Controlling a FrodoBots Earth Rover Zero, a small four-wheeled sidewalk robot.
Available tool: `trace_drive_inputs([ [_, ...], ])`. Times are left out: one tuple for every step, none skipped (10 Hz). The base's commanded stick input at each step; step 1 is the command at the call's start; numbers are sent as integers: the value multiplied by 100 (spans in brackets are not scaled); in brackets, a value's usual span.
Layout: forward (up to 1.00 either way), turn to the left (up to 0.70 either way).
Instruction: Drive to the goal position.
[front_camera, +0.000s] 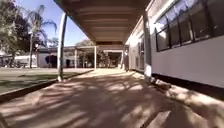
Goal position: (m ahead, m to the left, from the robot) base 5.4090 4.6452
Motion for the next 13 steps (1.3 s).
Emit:
trace_drive_inputs([
  [70,0],
  [70,0],
  [70,0],
  [70,0],
  [70,0],
  [70,0],
  [70,0],
  [70,0],
  [70,0],
  [70,0],
  [70,0],
  [70,0],
  [70,0],
])
